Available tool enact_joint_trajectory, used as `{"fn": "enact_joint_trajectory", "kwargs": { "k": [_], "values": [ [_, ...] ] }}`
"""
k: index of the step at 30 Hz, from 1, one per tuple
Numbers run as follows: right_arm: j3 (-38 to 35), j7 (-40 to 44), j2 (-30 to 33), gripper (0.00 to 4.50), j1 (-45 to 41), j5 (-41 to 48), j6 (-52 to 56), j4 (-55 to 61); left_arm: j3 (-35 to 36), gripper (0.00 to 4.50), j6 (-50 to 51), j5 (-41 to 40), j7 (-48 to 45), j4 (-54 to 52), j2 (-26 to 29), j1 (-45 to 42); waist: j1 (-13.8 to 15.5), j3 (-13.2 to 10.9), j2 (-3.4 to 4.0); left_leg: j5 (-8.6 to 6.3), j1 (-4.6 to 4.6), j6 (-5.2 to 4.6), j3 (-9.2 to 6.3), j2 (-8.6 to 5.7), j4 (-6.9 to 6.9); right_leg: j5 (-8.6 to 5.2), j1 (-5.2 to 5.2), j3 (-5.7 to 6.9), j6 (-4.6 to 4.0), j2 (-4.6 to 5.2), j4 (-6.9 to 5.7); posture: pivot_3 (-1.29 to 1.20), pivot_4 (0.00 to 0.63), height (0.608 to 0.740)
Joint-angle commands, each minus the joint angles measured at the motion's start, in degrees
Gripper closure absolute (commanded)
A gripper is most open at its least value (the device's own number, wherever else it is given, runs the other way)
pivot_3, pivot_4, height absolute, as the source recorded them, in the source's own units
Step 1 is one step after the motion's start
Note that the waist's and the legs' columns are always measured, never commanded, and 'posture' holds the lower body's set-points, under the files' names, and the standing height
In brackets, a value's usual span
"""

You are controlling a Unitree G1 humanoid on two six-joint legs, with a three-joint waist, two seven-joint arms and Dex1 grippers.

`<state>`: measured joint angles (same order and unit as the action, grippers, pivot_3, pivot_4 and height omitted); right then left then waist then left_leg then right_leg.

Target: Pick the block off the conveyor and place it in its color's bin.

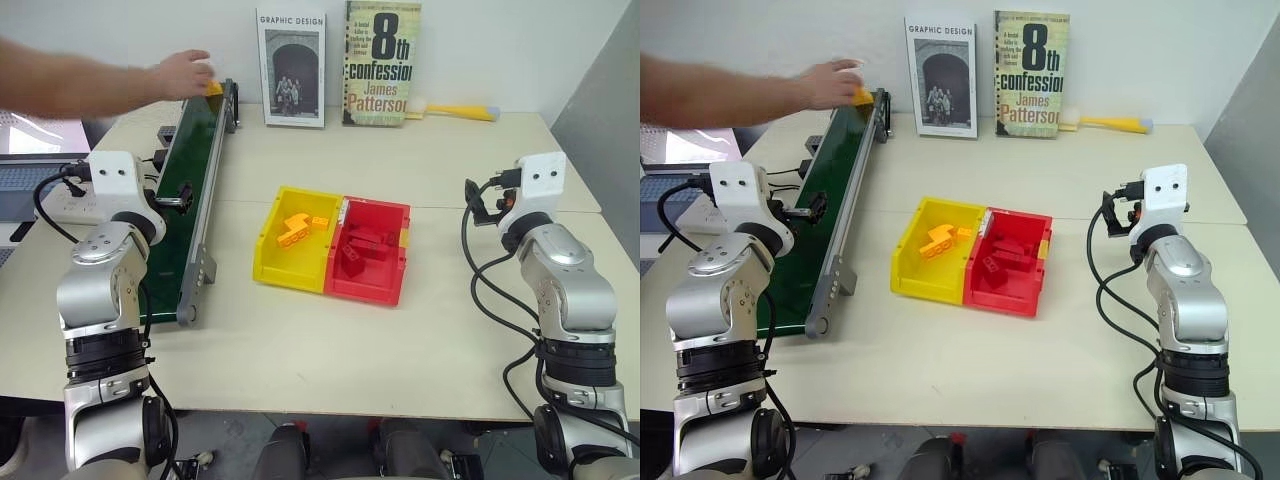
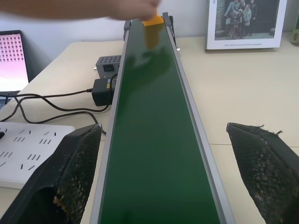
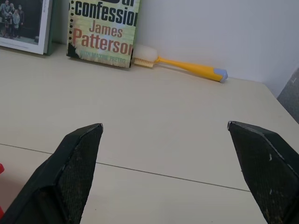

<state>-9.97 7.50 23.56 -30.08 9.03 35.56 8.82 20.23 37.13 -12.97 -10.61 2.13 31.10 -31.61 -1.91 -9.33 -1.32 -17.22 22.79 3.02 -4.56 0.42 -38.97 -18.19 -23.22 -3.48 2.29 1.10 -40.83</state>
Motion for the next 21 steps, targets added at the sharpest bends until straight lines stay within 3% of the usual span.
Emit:
{"fn": "enact_joint_trajectory", "kwargs": {
  "k": [1,14,21],
  "values": [
    [-0.95,0.48,0.79,0.00,-2.29,-0.08,-1.04,1.04,0.58,0.06,-0.57,-0.56,0.09,-3.04,0.25,-0.44,0.00,0.00,0.00,0.00,0.00,0.00,0.00,0.00,0.00,0.00,0.00,0.00,0.00,0.00,0.00,0.00,0.150,0.740],
    [-0.69,8.82,3.83,0.00,-6.06,2.83,-2.87,-1.92,3.46,0.06,-3.74,-1.03,4.25,-4.27,-1.86,1.20,0.01,0.00,0.00,0.00,0.00,0.00,0.01,-0.01,0.00,0.00,0.00,-0.01,0.00,0.01,0.01,0.00,0.150,0.740],
    [2.49,28.54,5.22,0.00,-6.75,18.44,2.31,6.45,3.26,0.06,-5.08,-0.59,5.65,-1.19,-2.28,-0.14,-0.16,-0.01,0.01,-0.02,-0.01,-0.04,0.01,0.02,0.01,0.00,0.00,-0.01,0.00,0.00,0.01,0.00,0.150,0.740]
  ]
}}
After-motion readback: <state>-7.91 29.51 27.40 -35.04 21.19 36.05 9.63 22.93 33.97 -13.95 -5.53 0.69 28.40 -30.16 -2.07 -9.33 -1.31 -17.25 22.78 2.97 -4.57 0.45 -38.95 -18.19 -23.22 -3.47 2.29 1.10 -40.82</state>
